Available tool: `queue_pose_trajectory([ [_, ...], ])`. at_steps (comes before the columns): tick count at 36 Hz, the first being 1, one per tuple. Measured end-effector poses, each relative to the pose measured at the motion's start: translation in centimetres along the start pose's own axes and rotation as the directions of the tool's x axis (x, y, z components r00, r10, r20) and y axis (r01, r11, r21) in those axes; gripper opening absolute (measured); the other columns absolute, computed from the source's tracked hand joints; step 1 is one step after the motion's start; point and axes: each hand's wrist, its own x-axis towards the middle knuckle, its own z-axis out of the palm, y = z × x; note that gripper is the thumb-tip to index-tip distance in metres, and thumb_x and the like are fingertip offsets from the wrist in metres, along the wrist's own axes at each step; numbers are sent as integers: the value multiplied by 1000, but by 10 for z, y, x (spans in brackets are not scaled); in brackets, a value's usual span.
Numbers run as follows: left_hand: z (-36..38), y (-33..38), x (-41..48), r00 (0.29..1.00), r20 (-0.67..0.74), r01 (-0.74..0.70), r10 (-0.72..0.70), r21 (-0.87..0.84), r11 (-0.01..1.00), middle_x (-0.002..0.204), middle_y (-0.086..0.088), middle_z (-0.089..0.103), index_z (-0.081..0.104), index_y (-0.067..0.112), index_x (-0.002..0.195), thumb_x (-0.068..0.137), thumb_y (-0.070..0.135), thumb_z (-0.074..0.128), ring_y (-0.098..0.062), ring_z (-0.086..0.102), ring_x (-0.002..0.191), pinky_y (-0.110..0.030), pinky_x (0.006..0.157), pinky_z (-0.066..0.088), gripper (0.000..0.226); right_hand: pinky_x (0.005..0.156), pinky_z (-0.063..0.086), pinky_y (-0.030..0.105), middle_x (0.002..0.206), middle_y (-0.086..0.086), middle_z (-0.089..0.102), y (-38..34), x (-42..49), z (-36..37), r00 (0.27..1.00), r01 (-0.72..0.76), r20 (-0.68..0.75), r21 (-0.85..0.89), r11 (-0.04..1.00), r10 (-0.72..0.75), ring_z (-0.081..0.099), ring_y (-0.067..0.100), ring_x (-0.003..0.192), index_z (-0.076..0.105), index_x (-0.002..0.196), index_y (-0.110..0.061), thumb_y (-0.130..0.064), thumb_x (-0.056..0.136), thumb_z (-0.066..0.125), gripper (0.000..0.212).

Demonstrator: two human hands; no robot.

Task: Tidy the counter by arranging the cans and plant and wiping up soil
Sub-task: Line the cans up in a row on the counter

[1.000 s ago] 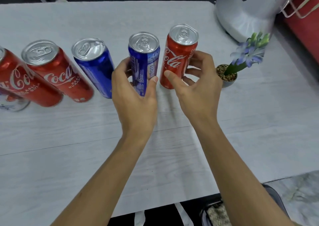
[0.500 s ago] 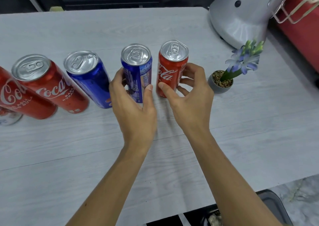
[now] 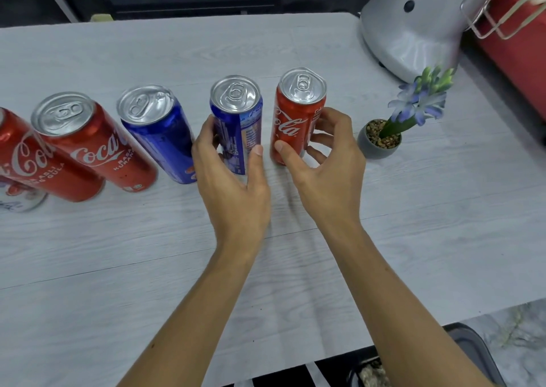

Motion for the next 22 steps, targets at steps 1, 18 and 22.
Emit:
queue_pose_trajectory([
  [1,0,0,0,1000,5,3,-3,-4,1000,147,-6,53,41,5,152,94,12,73,-9,53,133,-8,101,41,66,86,52,8,115,-23,59,0,0,0,1000,-2,2,-3,1000,2,59,-13,110,50,131,-31,-37,80,87,64],
  [18,-33,-4,-49,976,179,121,-125,34,992,163,7,36,34,18,158,91,28,68,-3,32,150,-20,122,26,76,99,41,8,133,-24,55,11,-48,-30,981,-30,181,-183,983,63,49,-11,121,58,140,-27,-51,92,72,56],
  [22,-49,-2,-56,947,316,23,-66,137,990,156,11,45,45,22,152,94,25,70,3,38,143,-3,111,25,63,110,31,9,152,-9,53,11,-61,-46,957,23,285,-269,963,57,45,2,140,57,144,-25,-54,95,67,58],
])
